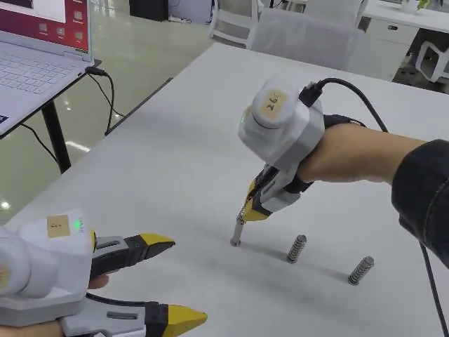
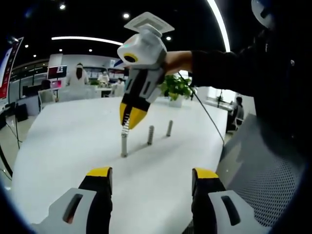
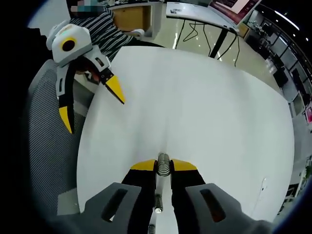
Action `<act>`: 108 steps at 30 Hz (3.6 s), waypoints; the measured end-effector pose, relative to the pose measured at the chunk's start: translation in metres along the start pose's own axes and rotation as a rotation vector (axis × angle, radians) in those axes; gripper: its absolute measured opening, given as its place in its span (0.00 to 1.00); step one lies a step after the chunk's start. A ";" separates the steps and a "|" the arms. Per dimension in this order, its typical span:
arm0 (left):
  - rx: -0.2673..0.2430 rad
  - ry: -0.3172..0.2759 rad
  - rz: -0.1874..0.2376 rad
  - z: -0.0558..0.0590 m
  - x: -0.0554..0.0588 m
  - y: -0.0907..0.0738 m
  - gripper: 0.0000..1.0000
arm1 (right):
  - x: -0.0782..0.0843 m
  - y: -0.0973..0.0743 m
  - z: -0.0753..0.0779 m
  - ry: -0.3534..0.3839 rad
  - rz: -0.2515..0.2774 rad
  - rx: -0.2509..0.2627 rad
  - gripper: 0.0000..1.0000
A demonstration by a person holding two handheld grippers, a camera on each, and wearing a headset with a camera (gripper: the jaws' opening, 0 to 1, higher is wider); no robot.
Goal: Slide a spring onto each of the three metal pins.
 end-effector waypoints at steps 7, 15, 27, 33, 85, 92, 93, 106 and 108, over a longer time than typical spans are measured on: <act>0.002 0.002 -0.005 -0.001 0.001 0.000 0.61 | 0.001 0.010 0.000 -0.008 -0.037 -0.014 0.08; 0.005 0.004 -0.004 -0.003 0.001 0.001 0.60 | 0.002 0.025 -0.001 -0.007 -0.070 -0.042 0.08; 0.006 0.004 -0.003 -0.003 0.002 0.001 0.60 | 0.005 0.043 -0.008 -0.014 -0.111 -0.066 0.08; 0.005 0.006 -0.003 -0.004 0.001 0.000 0.59 | 0.010 0.050 -0.009 0.003 -0.122 -0.068 0.08; 0.018 0.018 -0.005 -0.005 -0.012 0.013 0.59 | 0.069 0.022 -0.005 0.221 0.064 0.026 0.51; 0.023 0.022 -0.007 -0.006 -0.014 0.017 0.59 | 0.083 0.011 -0.006 0.278 0.116 0.063 0.56; 0.024 0.022 -0.006 -0.006 -0.015 0.017 0.59 | 0.085 0.010 -0.006 0.282 0.122 0.068 0.57; 0.023 0.024 -0.005 -0.009 -0.019 0.020 0.59 | 0.106 -0.005 -0.010 0.354 0.206 0.145 0.64; 0.023 0.023 -0.002 -0.008 -0.020 0.020 0.59 | 0.110 -0.007 -0.011 0.367 0.214 0.159 0.65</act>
Point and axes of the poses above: the centre of the closed fingertips' face, and the gripper's own axes: y roughly forward along the fingers, z roughly to its right, x roughly out of its underside, the point moved 6 cm from there along -y, roughly backward along the fingers, and after that the axes turned 2 degrees about x, right-handed, at the moved point
